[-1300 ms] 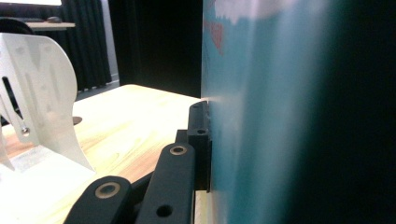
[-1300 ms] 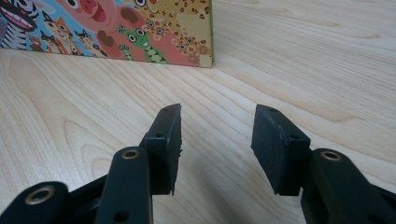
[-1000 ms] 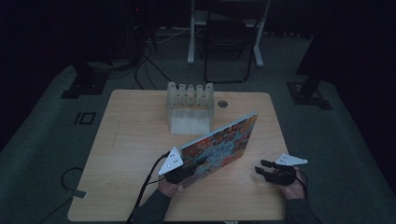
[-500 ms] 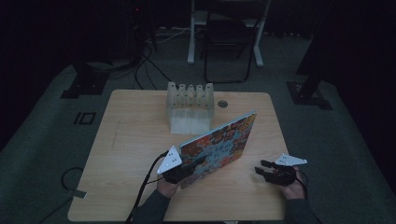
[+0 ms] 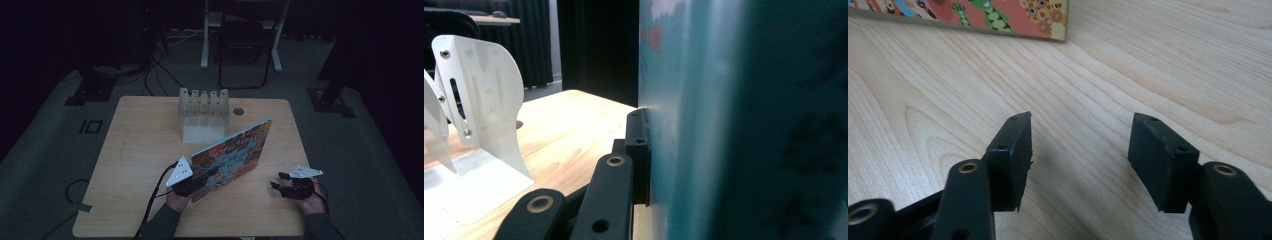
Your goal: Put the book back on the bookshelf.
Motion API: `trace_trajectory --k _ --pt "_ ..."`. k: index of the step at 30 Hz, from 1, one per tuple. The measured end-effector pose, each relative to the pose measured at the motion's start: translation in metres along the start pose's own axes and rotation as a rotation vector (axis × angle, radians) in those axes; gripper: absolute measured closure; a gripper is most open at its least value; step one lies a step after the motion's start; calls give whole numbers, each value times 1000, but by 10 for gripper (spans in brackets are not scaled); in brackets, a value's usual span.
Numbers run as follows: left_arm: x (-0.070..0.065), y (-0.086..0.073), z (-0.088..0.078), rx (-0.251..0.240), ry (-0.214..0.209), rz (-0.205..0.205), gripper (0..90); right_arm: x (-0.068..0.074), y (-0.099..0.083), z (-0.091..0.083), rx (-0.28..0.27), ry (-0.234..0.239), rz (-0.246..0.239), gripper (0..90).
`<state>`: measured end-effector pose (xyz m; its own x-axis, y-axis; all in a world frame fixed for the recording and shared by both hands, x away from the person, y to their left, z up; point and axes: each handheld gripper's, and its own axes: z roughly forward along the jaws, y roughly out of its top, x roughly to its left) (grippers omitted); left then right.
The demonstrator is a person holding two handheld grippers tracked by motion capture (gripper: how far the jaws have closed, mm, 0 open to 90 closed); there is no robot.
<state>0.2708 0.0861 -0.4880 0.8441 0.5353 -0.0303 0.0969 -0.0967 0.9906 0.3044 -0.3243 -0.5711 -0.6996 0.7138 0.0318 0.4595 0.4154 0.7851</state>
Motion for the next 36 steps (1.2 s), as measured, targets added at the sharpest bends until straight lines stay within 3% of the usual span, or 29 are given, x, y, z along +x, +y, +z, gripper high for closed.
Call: trace_trajectory --k 7,18,30,36 --pt "-1 5 -4 -11 0 7 814 2 1 3 30 -14 -17 384" --pt "-1 10 -14 -29 9 6 813 2 2 4 40 5 -26 290" --pt "1 14 -24 -44 37 6 813 3 2 5 51 -6 -36 239" --pt "2 16 -27 -52 71 -1 813 3 2 5 51 -5 -37 237"
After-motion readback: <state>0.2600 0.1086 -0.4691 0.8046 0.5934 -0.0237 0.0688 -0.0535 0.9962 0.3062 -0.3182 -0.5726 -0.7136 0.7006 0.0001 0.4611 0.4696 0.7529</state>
